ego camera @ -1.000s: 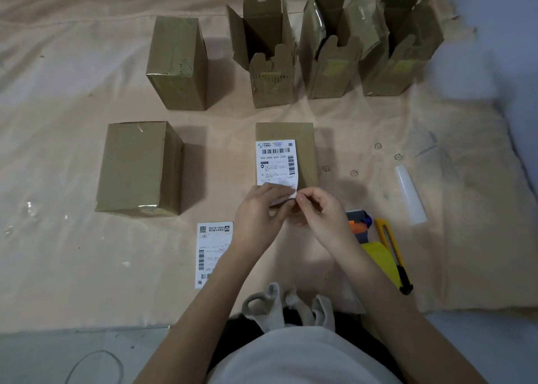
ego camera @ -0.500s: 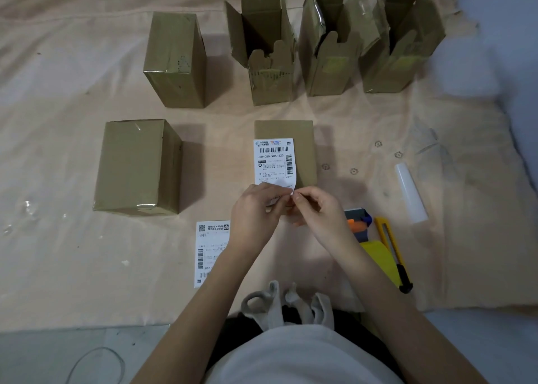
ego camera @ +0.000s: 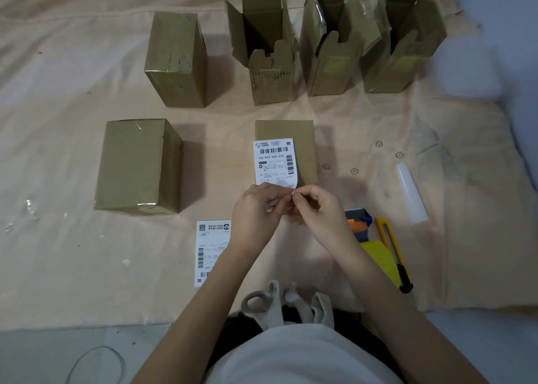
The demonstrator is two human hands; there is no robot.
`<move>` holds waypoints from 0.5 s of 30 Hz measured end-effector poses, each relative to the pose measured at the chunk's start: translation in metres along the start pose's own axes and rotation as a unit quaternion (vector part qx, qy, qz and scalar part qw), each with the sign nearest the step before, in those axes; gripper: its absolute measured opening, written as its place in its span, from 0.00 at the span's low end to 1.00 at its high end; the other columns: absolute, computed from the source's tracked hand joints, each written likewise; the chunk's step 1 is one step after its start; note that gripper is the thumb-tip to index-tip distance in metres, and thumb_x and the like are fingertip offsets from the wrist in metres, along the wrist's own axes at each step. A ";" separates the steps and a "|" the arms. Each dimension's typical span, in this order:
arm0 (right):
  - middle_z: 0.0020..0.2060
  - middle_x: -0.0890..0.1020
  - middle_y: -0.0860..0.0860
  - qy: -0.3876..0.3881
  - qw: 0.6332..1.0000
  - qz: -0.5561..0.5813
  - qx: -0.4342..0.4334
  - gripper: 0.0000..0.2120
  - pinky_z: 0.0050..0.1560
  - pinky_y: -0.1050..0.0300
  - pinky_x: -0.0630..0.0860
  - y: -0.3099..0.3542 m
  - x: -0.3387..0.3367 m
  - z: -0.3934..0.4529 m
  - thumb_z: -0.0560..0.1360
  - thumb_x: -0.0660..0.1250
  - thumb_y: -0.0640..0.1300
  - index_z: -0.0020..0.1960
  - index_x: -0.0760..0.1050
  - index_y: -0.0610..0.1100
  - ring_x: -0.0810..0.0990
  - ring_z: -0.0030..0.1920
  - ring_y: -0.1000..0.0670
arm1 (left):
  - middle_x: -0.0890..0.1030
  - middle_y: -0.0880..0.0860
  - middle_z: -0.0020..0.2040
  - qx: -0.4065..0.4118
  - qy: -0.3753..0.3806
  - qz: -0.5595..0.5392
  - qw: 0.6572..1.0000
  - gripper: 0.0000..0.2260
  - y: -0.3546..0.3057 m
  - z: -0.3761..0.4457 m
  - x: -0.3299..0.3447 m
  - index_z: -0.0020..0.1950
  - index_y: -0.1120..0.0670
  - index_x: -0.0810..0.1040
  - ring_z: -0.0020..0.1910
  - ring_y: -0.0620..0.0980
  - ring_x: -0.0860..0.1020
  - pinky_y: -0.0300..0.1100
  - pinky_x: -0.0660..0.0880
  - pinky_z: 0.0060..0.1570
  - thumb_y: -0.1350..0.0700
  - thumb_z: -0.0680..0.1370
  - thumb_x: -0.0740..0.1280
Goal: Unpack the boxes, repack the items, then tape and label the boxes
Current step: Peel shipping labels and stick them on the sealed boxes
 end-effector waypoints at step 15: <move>0.34 0.80 0.51 0.015 0.999 -0.025 -0.028 0.07 0.34 0.62 0.78 0.008 -0.001 -0.003 0.78 0.63 0.34 0.44 0.77 0.42 0.79 0.32 0.57 | 0.82 0.44 0.43 -0.073 0.012 -0.091 0.993 0.11 0.008 0.001 0.001 0.46 0.51 0.84 0.47 0.47 0.79 0.48 0.76 0.49 0.46 0.72 0.66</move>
Point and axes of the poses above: each hand's wrist, its own z-axis towards the middle knuckle, its own x-axis out of the palm, y = z × x, the point moved 10 cm from there along z, towards the middle knuckle
